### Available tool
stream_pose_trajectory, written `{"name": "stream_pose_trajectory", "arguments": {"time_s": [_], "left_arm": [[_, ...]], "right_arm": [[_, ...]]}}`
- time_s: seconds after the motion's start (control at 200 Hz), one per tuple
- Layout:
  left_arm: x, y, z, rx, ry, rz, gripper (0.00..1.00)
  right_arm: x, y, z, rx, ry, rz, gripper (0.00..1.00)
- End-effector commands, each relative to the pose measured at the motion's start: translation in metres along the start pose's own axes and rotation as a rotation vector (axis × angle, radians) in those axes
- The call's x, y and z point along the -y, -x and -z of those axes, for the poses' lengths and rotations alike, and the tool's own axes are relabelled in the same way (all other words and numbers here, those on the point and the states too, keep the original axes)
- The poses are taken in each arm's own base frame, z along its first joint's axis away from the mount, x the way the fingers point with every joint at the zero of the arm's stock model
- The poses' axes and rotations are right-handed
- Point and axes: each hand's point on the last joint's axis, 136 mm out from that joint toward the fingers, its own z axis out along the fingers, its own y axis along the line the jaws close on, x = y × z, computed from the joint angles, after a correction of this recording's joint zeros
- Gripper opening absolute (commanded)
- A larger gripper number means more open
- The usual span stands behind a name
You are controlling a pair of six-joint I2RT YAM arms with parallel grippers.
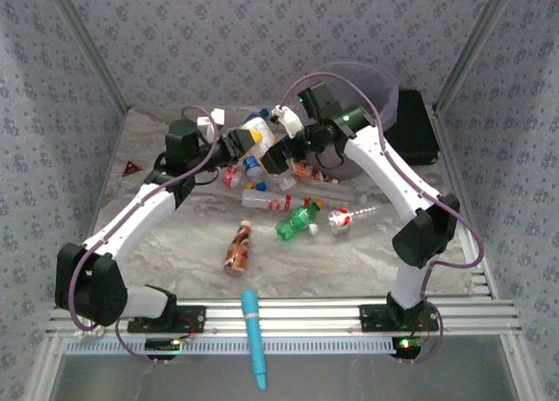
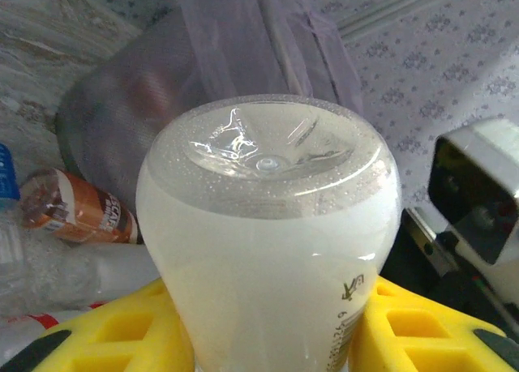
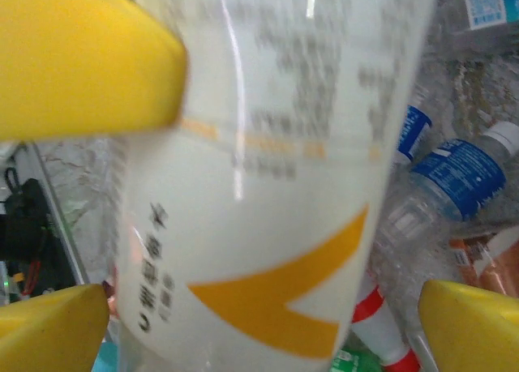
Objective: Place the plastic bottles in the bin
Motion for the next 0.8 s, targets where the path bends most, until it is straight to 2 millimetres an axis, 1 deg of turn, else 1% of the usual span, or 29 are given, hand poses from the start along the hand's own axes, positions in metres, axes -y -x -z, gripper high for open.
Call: {"name": "stream_pose_trajectory", "arguments": {"time_s": [0.0, 0.105, 0.145, 0.325, 0.42, 0.485, 0.57, 0.69, 0.755, 0.8], "left_arm": [[0.019, 0.004, -0.002, 0.004, -0.07, -0.037, 0.22], [0.021, 0.004, -0.004, 0.005, -0.072, -0.035, 0.22], [0.022, 0.005, -0.005, 0.008, -0.076, -0.029, 0.22], [0.035, 0.005, -0.012, 0.0, -0.119, -0.018, 0.22], [0.037, 0.006, -0.014, 0.0, -0.119, -0.019, 0.22], [0.039, 0.007, -0.015, 0.0, -0.121, -0.019, 0.22], [0.039, 0.01, -0.017, 0.006, -0.125, -0.016, 0.22], [0.042, 0.013, -0.023, 0.005, -0.137, -0.008, 0.26], [0.042, 0.014, -0.025, 0.003, -0.138, -0.009, 0.34], [0.043, 0.016, -0.026, 0.006, -0.137, -0.013, 0.39]], "right_arm": [[-0.009, 0.006, 0.004, 0.031, 0.09, -0.016, 0.94], [-0.008, 0.009, 0.01, 0.054, 0.102, -0.024, 0.82], [-0.008, 0.01, 0.011, 0.059, 0.103, -0.024, 0.79], [-0.011, 0.01, 0.004, 0.045, 0.154, -0.035, 0.8], [-0.009, 0.011, 0.002, 0.044, 0.17, -0.037, 0.81], [-0.008, 0.013, 0.004, 0.047, 0.177, -0.042, 0.78], [-0.007, 0.015, 0.006, 0.047, 0.196, -0.049, 0.72], [-0.006, 0.018, 0.007, 0.052, 0.212, -0.049, 0.61], [-0.003, 0.021, 0.011, 0.067, 0.2, -0.045, 0.57], [0.0, 0.025, 0.016, 0.081, 0.187, -0.046, 0.55]]}}
